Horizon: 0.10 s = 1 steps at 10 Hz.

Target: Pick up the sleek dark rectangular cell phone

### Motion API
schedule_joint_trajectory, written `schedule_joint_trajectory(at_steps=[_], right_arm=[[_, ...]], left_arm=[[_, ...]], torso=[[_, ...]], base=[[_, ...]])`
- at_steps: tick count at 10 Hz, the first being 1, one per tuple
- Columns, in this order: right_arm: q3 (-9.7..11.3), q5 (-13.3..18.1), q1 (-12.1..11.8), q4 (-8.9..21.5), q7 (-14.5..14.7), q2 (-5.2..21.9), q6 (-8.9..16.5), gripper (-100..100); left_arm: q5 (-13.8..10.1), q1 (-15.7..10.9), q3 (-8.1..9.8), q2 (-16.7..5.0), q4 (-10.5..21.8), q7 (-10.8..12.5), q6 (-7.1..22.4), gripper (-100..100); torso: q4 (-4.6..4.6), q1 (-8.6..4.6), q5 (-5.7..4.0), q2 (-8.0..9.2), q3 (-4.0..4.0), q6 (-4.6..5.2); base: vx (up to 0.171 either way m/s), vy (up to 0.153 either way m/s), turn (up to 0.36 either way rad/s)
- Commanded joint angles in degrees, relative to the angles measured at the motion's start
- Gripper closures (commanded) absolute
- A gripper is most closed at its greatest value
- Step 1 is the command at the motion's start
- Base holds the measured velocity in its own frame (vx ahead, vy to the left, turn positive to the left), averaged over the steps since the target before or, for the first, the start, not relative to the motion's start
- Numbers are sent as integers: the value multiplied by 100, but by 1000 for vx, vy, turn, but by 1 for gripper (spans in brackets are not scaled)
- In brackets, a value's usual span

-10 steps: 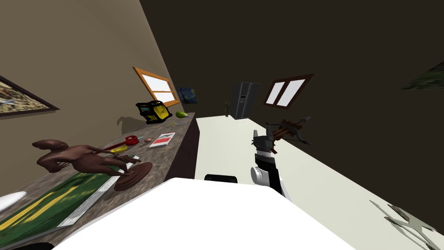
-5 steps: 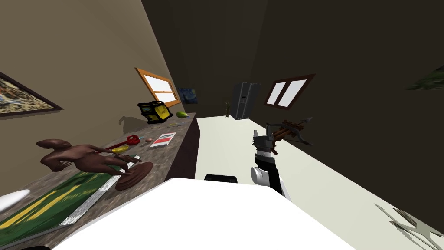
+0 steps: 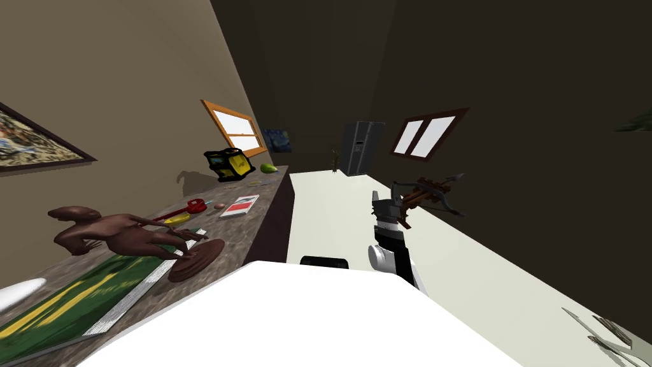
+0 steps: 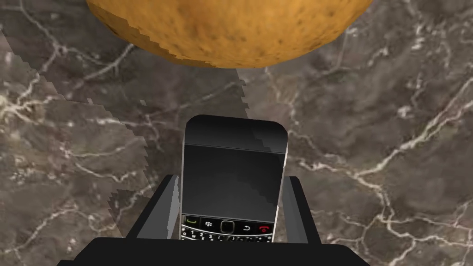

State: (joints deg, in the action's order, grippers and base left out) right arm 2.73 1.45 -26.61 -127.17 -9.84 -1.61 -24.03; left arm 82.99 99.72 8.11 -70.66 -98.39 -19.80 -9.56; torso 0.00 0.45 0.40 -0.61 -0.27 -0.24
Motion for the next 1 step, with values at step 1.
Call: schedule_joint_trajectory(at_steps=[1], right_arm=[[0, 0, 0, 0, 0, 0, 0, 0]], left_arm=[[0, 0, 0, 0, 0, 0, 0, 0]], torso=[[0, 0, 0, 0, 0, 0]], base=[[0, 0, 0]])
